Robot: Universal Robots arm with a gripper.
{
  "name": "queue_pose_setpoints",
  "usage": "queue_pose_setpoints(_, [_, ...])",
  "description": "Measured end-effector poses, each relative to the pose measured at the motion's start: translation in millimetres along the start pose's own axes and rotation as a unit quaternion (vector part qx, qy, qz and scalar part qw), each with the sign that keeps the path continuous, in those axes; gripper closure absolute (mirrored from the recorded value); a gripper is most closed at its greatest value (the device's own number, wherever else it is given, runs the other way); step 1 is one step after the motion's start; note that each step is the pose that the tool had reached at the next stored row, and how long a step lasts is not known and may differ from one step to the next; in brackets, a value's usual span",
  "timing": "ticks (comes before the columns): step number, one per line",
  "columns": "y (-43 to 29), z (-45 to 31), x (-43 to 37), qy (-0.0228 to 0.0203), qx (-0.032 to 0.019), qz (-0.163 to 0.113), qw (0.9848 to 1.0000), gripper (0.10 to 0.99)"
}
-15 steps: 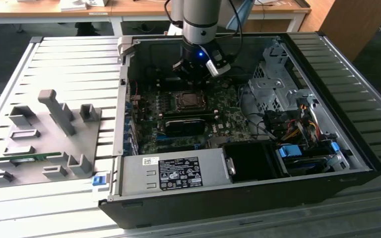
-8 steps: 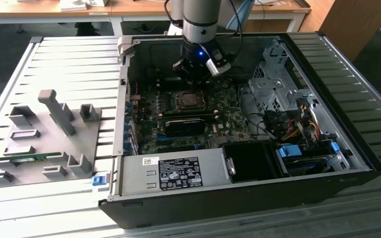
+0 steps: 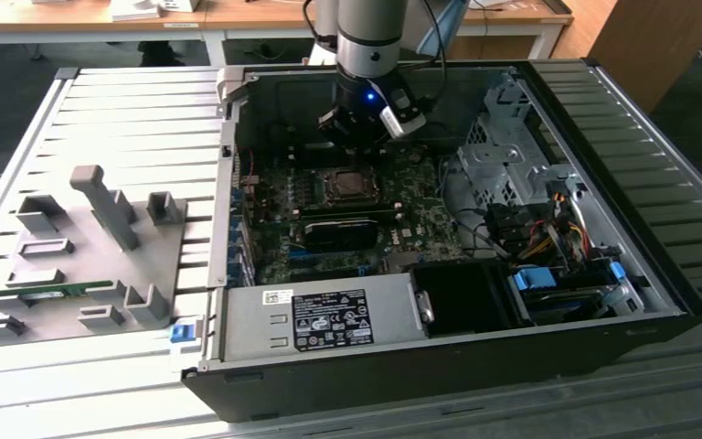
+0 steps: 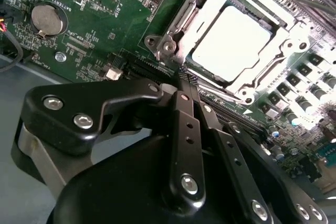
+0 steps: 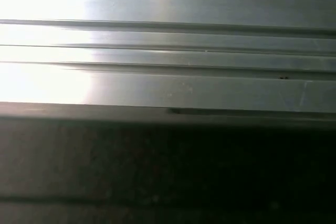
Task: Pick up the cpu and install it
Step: 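Install the first cpu locking lever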
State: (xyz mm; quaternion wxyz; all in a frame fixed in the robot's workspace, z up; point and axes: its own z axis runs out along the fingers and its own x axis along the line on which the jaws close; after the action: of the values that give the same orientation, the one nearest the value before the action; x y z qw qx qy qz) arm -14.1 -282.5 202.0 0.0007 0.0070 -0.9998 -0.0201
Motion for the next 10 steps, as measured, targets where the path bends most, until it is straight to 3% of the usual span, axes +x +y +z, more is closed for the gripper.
queue_pose_setpoints(10, [-0.2,2.7,-1.5,0.0007,0.0149,0.000,0.9999,0.980])
